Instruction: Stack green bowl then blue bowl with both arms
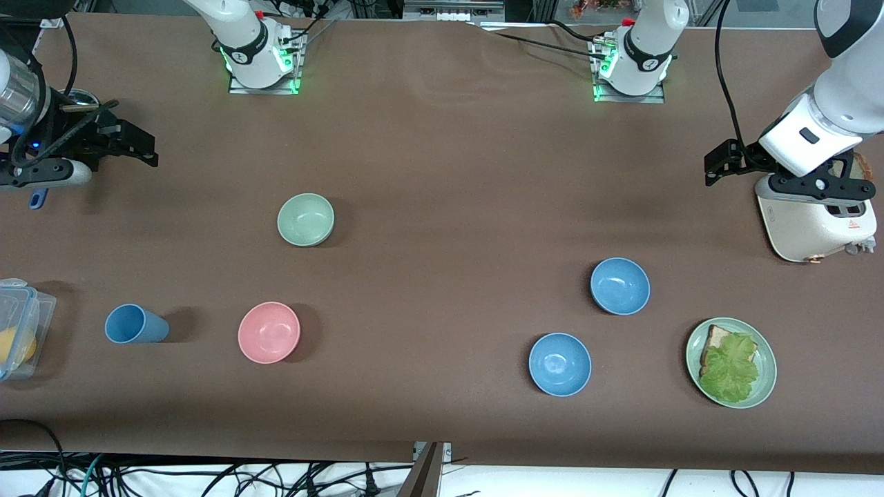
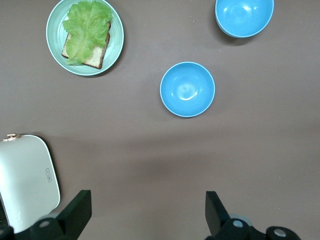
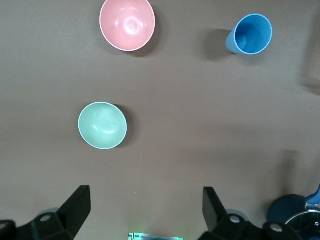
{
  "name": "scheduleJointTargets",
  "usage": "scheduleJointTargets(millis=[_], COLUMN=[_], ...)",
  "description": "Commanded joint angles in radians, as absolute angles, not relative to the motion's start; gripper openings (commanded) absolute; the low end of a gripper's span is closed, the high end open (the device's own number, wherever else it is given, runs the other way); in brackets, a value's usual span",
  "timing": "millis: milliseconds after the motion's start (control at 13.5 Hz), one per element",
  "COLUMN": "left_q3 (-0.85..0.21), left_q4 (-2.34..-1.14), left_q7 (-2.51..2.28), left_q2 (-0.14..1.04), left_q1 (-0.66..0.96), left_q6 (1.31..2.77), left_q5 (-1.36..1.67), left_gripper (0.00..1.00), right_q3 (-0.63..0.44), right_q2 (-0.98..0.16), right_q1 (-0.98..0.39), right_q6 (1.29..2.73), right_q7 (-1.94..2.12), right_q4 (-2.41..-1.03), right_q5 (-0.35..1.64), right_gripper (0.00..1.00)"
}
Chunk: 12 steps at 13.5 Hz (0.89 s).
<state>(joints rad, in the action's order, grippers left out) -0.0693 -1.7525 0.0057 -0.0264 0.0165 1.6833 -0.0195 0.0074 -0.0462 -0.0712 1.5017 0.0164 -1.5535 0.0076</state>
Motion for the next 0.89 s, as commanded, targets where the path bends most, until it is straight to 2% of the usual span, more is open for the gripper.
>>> scheduleJointTargets(millis=[0,815], left_q3=[-0.066,-0.066], left_q4=[-1.724,-1.724], left_q7=[-0.003,-0.003], left_q2=[-0.012,-0.012], left_q1=[0.023,0.023], left_q6=[1.667,1.667], left_q5=[-0.002,-0.002], left_gripper=[1.00,1.00], right_q3=[0.009,-0.002], right_q2=[-0.049,-0.052], right_q1=[-0.061,-0.061], right_q6=[1.497,1.497], right_q7=[0.015,0.015], right_q4=[-1.543,-1.543], right_q5=[-0.002,-0.002], right_gripper=[0.99,0.99])
